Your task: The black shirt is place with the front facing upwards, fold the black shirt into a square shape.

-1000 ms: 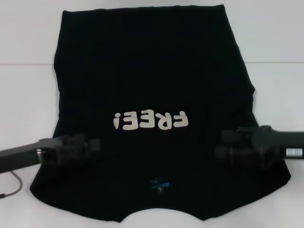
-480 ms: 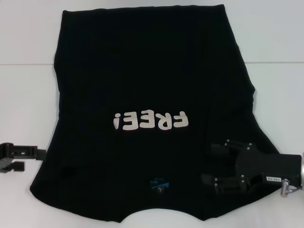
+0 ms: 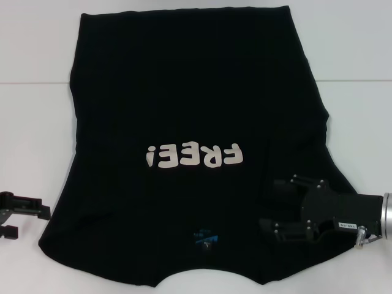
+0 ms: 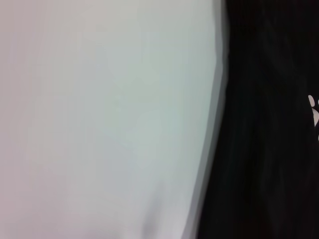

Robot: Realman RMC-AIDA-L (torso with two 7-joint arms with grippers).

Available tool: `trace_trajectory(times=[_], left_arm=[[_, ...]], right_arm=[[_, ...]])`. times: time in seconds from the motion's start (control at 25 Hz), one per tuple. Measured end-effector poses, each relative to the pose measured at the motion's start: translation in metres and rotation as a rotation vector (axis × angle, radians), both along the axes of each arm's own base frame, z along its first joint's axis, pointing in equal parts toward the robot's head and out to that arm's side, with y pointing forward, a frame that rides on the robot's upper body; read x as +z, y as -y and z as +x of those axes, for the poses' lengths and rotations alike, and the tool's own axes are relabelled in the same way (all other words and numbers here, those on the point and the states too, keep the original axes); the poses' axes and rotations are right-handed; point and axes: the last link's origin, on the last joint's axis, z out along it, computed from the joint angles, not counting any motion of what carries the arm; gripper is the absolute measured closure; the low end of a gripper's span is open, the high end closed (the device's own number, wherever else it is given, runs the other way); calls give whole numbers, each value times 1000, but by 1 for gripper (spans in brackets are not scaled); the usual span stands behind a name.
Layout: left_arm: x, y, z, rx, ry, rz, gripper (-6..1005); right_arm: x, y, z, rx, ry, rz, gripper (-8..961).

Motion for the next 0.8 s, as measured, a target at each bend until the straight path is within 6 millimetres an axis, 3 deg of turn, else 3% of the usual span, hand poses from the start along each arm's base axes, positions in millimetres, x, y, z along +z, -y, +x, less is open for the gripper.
trace_trajectory(times=[0.8], left_arm=[[-31, -1, -2, 7, 12, -57, 99]], right_arm=[[1, 0, -1, 1, -10, -5, 23]])
